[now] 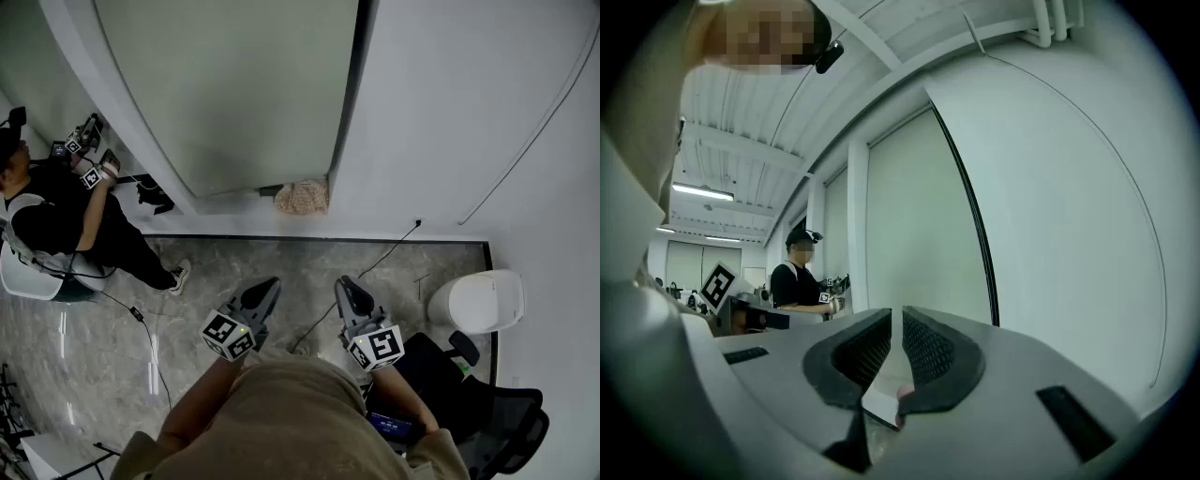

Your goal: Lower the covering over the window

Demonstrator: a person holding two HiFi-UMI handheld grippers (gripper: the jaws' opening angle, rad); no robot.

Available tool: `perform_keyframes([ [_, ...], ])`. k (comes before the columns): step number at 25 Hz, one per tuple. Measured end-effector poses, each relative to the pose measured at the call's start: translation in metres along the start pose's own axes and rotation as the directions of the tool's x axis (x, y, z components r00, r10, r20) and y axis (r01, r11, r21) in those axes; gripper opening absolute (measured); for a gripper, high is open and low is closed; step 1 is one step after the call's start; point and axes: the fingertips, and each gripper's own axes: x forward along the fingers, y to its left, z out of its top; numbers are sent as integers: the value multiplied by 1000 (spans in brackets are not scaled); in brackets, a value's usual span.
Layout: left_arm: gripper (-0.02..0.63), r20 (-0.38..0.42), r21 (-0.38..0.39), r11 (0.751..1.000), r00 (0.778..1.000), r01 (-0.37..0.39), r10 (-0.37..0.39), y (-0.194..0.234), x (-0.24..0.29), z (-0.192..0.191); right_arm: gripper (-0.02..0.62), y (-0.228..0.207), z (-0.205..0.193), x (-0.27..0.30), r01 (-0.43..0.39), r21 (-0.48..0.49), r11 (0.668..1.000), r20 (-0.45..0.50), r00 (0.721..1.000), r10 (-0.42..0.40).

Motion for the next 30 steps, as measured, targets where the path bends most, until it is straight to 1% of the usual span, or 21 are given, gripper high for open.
perform_keyframes([
  [9, 17, 3, 2, 1000, 1000, -8, 8, 8, 12, 4, 43, -8, 2, 9, -6, -9, 1000, -8, 1000, 6],
  [14, 17, -5, 5, 1000, 1000, -13, 13, 16, 22, 0, 45, -17, -2, 17, -11, 41, 999, -13, 1000, 12],
  [17, 17, -11, 13, 1000, 1000, -14, 14, 15, 28, -2, 52, -23, -1, 15, -7, 36, 999, -12, 1000, 7],
  [21, 18, -16, 28, 999, 1000, -21, 22, 16, 36, 1, 80, -30, -3, 16, -16, 40, 999, -11, 1000, 16],
  [30, 18, -15, 27, 1000, 1000, -10, 11, 28, 63, 12, 83, -48, 0, 38, -8, 54, 998, 2, 1000, 8],
])
